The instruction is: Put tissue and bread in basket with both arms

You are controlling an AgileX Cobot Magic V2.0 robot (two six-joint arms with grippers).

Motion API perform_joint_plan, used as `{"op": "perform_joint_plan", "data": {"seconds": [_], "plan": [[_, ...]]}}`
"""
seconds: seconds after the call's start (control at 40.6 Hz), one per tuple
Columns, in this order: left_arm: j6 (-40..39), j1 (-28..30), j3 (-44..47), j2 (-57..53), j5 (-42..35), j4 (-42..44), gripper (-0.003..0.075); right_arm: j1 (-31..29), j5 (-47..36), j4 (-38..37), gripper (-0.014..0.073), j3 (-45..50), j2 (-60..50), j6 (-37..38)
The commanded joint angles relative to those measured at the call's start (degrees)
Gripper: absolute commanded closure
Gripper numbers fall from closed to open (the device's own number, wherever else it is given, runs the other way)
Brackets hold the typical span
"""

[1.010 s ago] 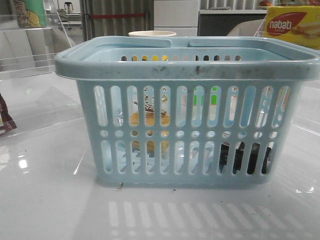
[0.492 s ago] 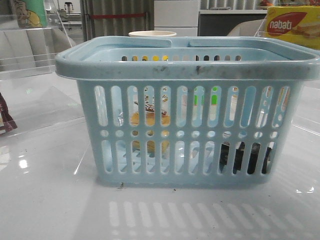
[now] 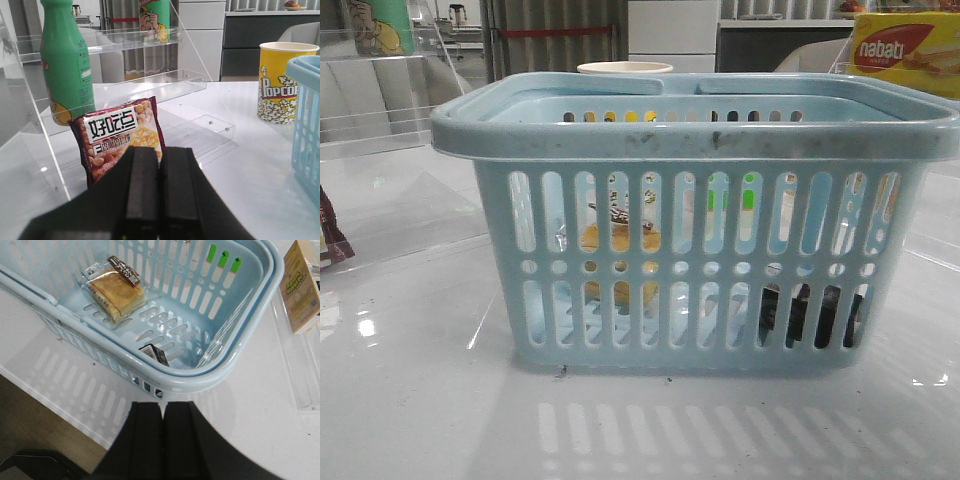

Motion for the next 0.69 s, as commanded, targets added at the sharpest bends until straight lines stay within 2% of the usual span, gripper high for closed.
{"op": "perform_joint_plan", "data": {"seconds": [0.0, 0.123, 0.197, 0.419, 0.665], "plan": [[-0.6, 0.1, 0.0, -1.0, -4.8, -0.1, 0.0630, 0.0, -3.3, -0.6, 0.0536, -1.4, -0.3, -0.5], [-0.6, 0.1, 0.0, -1.0, -4.8, -0.1, 0.0630, 0.0, -3.4, -0.6, 0.0536, -1.1, -0.6, -0.5], [-0.6, 0.1, 0.0, -1.0, -4.8, -0.1, 0.0630, -2.5, -6.0, -1.9, 0.0536, 0.2, -2.4, -0.5], [-0.6, 0.1, 0.0, -1.0, -4.8, -0.1, 0.0630, -15.3, -21.7, -2.0, 0.0536, 11.9, -13.8, -0.5], [-0.6, 0.1, 0.0, -1.0, -4.8, -0.1, 0.0630, -24.1, -36.8, -2.0, 0.0536, 27.8, -28.2, -0.5]]}}
